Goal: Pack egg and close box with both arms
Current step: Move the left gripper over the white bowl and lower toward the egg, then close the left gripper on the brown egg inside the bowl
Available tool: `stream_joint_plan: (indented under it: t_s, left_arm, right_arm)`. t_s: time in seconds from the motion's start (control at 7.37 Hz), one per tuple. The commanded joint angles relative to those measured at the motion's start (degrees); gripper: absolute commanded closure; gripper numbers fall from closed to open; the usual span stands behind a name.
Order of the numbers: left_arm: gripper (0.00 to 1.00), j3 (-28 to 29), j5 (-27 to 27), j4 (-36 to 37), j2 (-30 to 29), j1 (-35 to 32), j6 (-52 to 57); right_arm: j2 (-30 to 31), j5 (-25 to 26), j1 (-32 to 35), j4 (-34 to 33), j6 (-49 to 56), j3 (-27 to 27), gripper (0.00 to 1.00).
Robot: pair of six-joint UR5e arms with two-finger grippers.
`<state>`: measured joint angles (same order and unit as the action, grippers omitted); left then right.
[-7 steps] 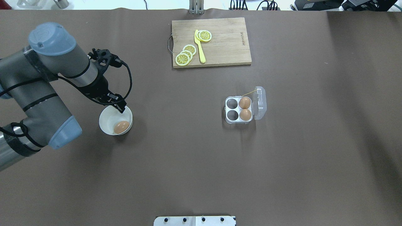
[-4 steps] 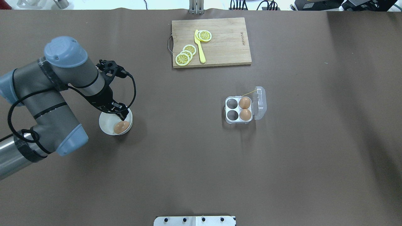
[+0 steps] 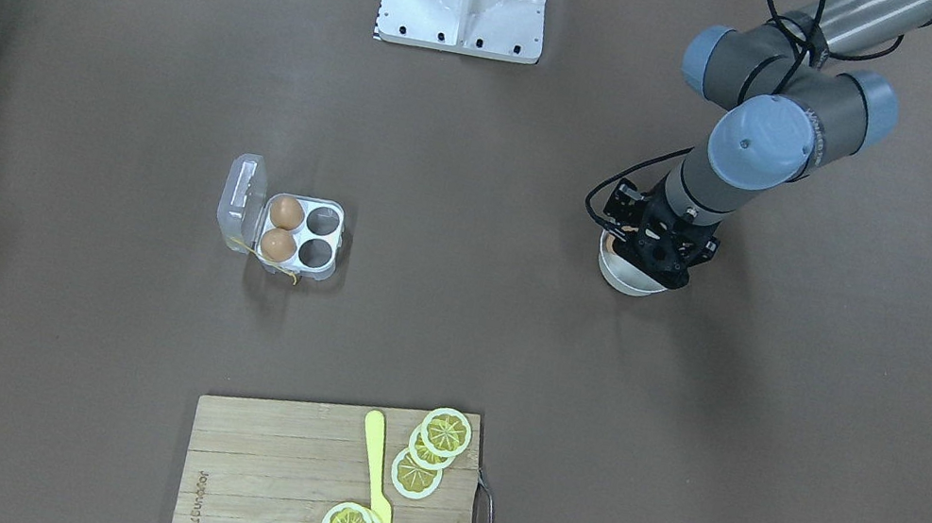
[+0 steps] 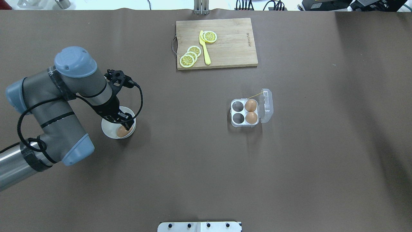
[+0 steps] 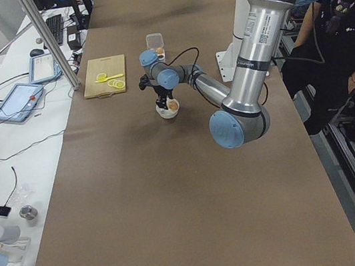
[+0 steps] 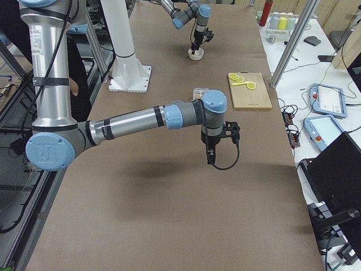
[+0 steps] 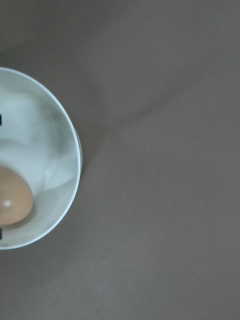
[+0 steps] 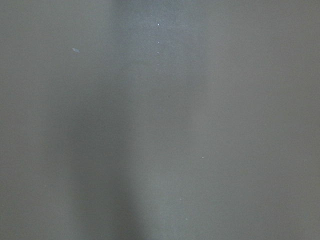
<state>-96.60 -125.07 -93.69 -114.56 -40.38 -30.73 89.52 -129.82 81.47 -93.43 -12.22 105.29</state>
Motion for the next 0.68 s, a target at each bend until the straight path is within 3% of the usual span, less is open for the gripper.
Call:
stream_joint_plan:
  t_s: [0.0, 0.54]
  left_arm:
    - [0.27, 0.4, 0.0, -0.1, 0.0, 0.4, 0.0]
    - [0.3, 1.6, 0.0, -0.3, 0.0, 1.2, 0.1]
  right_arm:
    - [0.1, 0.0, 0.0, 0.0, 0.0, 0.0, 0.0]
    - [0.7, 0.0, 0.0, 0.1, 0.0, 0.1, 0.0]
